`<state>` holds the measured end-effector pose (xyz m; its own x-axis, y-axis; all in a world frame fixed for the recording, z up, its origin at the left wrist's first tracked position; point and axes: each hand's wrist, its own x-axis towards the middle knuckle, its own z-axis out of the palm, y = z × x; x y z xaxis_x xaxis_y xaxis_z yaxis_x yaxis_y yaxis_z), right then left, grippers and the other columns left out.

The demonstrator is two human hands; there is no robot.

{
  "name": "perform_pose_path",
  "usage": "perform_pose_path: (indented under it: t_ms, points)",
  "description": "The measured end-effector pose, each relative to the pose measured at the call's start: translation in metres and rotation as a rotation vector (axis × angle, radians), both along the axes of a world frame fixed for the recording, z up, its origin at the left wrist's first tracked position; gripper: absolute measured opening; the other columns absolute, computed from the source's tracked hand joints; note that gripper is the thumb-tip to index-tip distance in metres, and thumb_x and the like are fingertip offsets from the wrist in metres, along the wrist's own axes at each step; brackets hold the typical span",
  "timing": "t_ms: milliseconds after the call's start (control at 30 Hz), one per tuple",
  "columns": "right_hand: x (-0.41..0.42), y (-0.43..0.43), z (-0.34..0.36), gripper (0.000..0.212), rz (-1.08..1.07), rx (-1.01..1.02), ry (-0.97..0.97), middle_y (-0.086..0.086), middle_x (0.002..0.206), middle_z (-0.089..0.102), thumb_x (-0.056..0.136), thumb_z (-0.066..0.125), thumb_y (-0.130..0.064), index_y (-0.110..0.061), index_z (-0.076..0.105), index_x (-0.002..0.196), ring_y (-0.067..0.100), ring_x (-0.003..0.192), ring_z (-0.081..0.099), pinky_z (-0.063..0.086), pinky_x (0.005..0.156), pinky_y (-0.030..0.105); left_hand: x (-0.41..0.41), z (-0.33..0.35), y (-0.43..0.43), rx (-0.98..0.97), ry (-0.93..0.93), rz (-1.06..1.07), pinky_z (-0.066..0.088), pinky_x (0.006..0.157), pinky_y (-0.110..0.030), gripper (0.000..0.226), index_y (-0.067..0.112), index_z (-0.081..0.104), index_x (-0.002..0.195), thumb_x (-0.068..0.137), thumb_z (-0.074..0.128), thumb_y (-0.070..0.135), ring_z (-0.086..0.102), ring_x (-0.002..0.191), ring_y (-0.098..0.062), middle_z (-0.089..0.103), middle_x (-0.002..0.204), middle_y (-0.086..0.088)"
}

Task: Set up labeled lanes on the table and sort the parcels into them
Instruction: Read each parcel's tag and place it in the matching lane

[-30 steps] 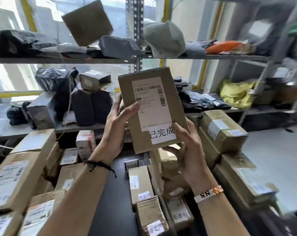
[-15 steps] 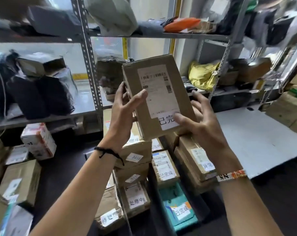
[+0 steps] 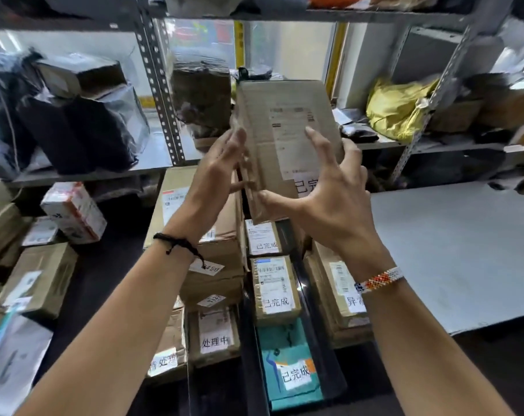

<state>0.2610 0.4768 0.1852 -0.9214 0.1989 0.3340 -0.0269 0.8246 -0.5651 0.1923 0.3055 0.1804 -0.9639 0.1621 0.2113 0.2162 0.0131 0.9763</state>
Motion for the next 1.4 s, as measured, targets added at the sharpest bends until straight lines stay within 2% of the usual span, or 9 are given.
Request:
perform_pose_path:
  t_ms: [67, 167, 267, 600, 767, 967, 1167, 1267, 1400]
  points:
    - [-0.016, -0.001, -0.008, 0.113, -0.027, -0.028, -0.03, 0.01, 0.166, 0.014, 0.061, 0.07, -0.088, -0.05, 0.024, 0.157, 0.039, 0.147, 0.026, 0.034, 0.113, 0.062, -0.014, -0.009, -0.018, -0.295, 0.098, 0.081, 0.048, 0.098, -0.025, 0.034, 0.032, 0.065, 0.135, 0.11, 0.045, 0.045, 0.06, 0.118, 0.002, 0.063, 0.129, 0.024]
    - [-0.042, -0.008, -0.026, 0.106, -0.052, -0.04, -0.147, 0.011, 0.165, 0.015, 0.067, 0.071, -0.086, -0.048, 0.027, 0.156, 0.041, 0.147, 0.025, 0.034, 0.112, 0.062, -0.036, -0.042, -0.042, -0.755, 0.179, 0.11, 0.039, 0.104, -0.025, 0.033, 0.019, 0.068, 0.135, 0.107, 0.056, 0.031, 0.056, 0.127, -0.014, 0.065, 0.133, 0.007]
    - [-0.067, -0.018, -0.048, 0.103, -0.071, -0.048, -0.251, 0.013, 0.163, 0.016, 0.068, 0.069, -0.087, -0.048, 0.028, 0.154, 0.045, 0.147, 0.025, 0.033, 0.114, 0.068, -0.05, -0.073, -0.054, -0.929, 0.148, 0.097, 0.035, 0.115, -0.034, 0.036, 0.016, 0.065, 0.139, 0.105, 0.057, 0.028, 0.049, 0.133, -0.024, 0.06, 0.142, -0.004]
    - [-0.099, -0.029, -0.12, 0.104, -0.118, 0.06, -0.451, 0.012, 0.17, 0.003, 0.071, 0.062, -0.09, -0.049, 0.025, 0.159, 0.047, 0.146, 0.023, 0.024, 0.116, 0.065, -0.049, -0.091, -0.059, -0.938, 0.257, 0.13, 0.037, 0.112, -0.041, 0.035, 0.019, 0.061, 0.139, 0.106, 0.055, 0.028, 0.047, 0.13, -0.024, 0.056, 0.142, 0.0]
    - [-0.099, -0.026, -0.16, 0.076, -0.041, 0.033, -0.555, 0.005, 0.174, -0.009, 0.095, 0.044, -0.077, -0.049, 0.02, 0.161, 0.041, 0.154, 0.009, 0.026, 0.119, 0.063, -0.051, -0.092, -0.06, -0.944, 0.264, 0.133, 0.035, 0.111, -0.038, 0.036, 0.02, 0.06, 0.141, 0.106, 0.053, 0.029, 0.046, 0.13, -0.022, 0.055, 0.143, 0.001]
    - [-0.103, -0.021, -0.159, 0.07, -0.031, 0.065, -0.542, 0.006, 0.174, -0.005, 0.099, 0.04, -0.072, -0.045, 0.025, 0.162, 0.036, 0.157, 0.003, 0.022, 0.121, 0.065, -0.052, -0.091, -0.059, -0.952, 0.245, 0.125, 0.034, 0.112, -0.038, 0.036, 0.021, 0.059, 0.141, 0.107, 0.052, 0.03, 0.045, 0.132, -0.021, 0.053, 0.145, 0.002]
    - [-0.086, -0.027, -0.133, 0.065, -0.058, 0.194, -0.388, 0.003, 0.173, 0.017, 0.104, 0.035, -0.067, -0.037, 0.029, 0.162, 0.034, 0.154, 0.018, 0.027, 0.115, 0.063, -0.054, -0.083, -0.061, -0.951, 0.223, 0.094, 0.035, 0.117, -0.04, 0.038, 0.021, 0.058, 0.144, 0.107, 0.053, 0.032, 0.043, 0.136, -0.02, 0.053, 0.147, 0.002]
    - [-0.078, -0.034, -0.108, 0.06, 0.019, 0.119, -0.189, 0.0, 0.169, 0.032, 0.105, 0.041, -0.06, -0.032, 0.038, 0.159, 0.027, 0.15, 0.031, 0.032, 0.114, 0.053, -0.048, -0.078, -0.06, -0.933, 0.24, 0.131, 0.036, 0.119, -0.042, 0.041, 0.02, 0.057, 0.145, 0.106, 0.053, 0.033, 0.044, 0.139, -0.021, 0.053, 0.148, 0.0]
    - [-0.069, -0.054, -0.073, 0.054, 0.161, 0.019, 0.061, -0.005, 0.166, 0.038, 0.107, 0.048, -0.05, -0.03, 0.045, 0.157, 0.016, 0.152, 0.032, 0.028, 0.118, 0.042, -0.032, -0.066, -0.061, -0.913, 0.312, 0.278, 0.034, 0.121, -0.046, 0.048, 0.024, 0.05, 0.151, 0.106, 0.053, 0.039, 0.038, 0.147, -0.019, 0.046, 0.158, 0.002]
